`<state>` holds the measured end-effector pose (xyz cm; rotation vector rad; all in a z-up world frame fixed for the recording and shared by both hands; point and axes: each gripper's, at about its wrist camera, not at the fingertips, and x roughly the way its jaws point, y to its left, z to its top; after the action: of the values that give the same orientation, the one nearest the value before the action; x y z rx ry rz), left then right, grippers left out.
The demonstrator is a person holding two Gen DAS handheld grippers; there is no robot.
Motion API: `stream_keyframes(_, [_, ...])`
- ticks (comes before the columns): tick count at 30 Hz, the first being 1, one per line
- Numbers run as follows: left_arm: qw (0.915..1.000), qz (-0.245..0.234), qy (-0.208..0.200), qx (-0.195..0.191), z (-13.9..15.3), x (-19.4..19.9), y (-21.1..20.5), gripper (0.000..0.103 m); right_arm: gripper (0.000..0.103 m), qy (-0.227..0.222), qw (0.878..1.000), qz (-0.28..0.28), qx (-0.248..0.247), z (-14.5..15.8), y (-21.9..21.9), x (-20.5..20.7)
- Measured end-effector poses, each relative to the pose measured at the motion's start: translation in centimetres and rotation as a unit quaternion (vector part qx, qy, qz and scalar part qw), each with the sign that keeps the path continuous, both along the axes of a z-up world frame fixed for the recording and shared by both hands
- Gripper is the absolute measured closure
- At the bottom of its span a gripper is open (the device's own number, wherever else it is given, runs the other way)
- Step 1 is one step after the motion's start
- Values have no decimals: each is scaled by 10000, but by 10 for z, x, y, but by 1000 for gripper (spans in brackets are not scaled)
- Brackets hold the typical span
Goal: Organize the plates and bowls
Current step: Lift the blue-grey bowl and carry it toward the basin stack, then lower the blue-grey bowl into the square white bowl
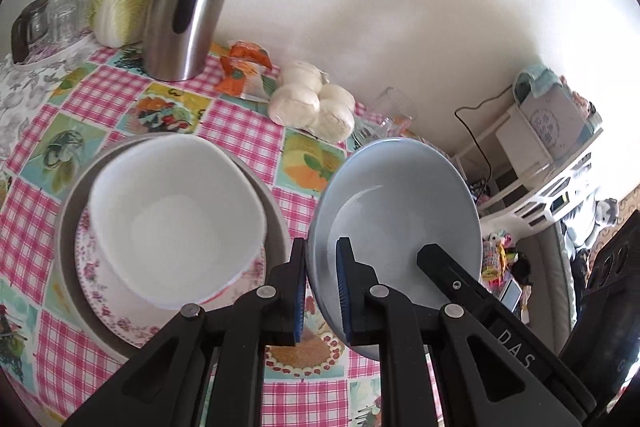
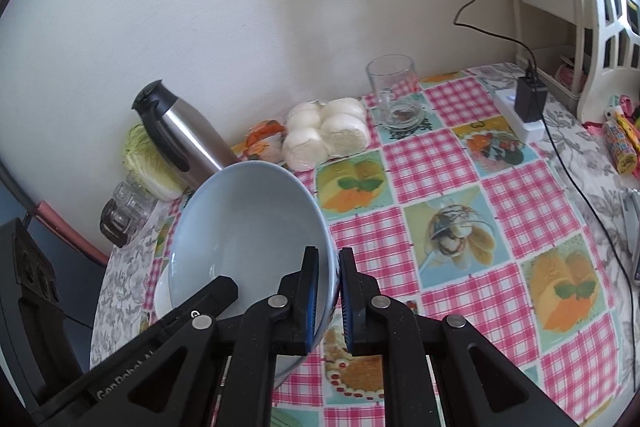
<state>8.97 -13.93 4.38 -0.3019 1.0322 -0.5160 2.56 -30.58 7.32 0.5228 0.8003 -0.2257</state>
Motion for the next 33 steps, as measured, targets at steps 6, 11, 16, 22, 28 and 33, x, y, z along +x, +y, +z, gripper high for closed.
stream_keyframes(6, [9998,210,-26,-46,8,5,28,89,91,-103,9997,212,-92,5,28,9])
stream_keyframes(11, [9992,393,-29,-31,9,11,49,89,91,-110,9993,353,7,2,45,19])
stream_keyframes(16, [9985,539,28,-2,7,17,68,89,91,-109,9988,478,18,-1,63,29])
stream_keyframes(22, [9975,700,127,-9,2,24,89,89,90,-40,9976,694,75,-11,82,39])
stream_keyframes(28, [9958,853,329,-8,-14,34,105,89,89,87,9962,866,30,-26,98,52])
stream_keyframes(33, [9948,933,399,74,-21,40,110,86,87,273,9959,838,-218,-38,105,59])
